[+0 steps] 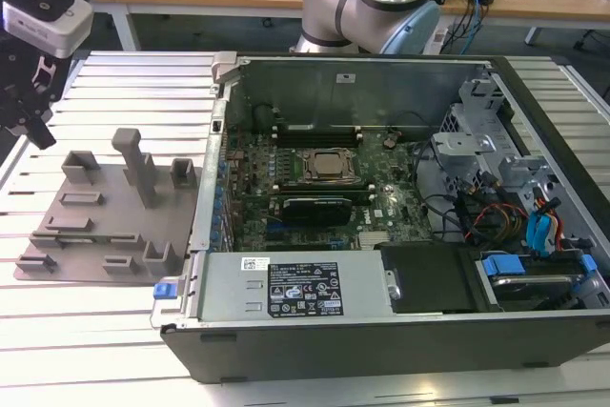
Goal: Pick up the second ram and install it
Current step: 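Pick up the second ram and move it above second insertion slot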
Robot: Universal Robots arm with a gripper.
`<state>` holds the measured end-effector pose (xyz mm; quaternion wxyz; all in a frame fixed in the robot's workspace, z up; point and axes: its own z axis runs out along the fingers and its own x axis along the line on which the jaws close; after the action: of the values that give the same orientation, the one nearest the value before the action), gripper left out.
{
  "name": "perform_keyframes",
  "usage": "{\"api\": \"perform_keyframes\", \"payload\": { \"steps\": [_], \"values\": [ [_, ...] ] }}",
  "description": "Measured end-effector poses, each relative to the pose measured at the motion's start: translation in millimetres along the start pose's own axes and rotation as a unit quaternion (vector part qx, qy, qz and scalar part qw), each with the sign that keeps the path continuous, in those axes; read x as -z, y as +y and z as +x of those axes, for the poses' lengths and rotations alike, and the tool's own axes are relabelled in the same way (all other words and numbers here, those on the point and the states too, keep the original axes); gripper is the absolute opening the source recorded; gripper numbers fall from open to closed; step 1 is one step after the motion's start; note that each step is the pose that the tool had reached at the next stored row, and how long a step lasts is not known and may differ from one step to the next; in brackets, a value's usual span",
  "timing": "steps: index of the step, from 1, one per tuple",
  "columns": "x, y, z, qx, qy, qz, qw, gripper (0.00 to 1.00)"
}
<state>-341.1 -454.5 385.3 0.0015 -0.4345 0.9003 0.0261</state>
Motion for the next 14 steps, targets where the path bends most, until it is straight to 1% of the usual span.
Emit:
{"api": "perform_keyframes", "payload": {
  "steps": [1,3,7,10,12,14],
  "values": [
    [0.0,0.0,0.0,0.013,0.0006,-0.0003,0.9999,0.10],
    [0.0,0.0,0.0,0.031,0.0014,-0.0008,0.9995,0.10],
    [0.0,0.0,0.0,0.055,0.0025,-0.0014,0.9985,0.10],
    [0.0,0.0,0.0,0.081,0.0037,-0.0021,0.9967,0.10],
    [0.0,0.0,0.0,0.092,0.0042,-0.0023,0.9957,0.10],
    [0.0,0.0,0.0,0.106,0.0048,-0.0027,0.9943,0.10]
  ]
}}
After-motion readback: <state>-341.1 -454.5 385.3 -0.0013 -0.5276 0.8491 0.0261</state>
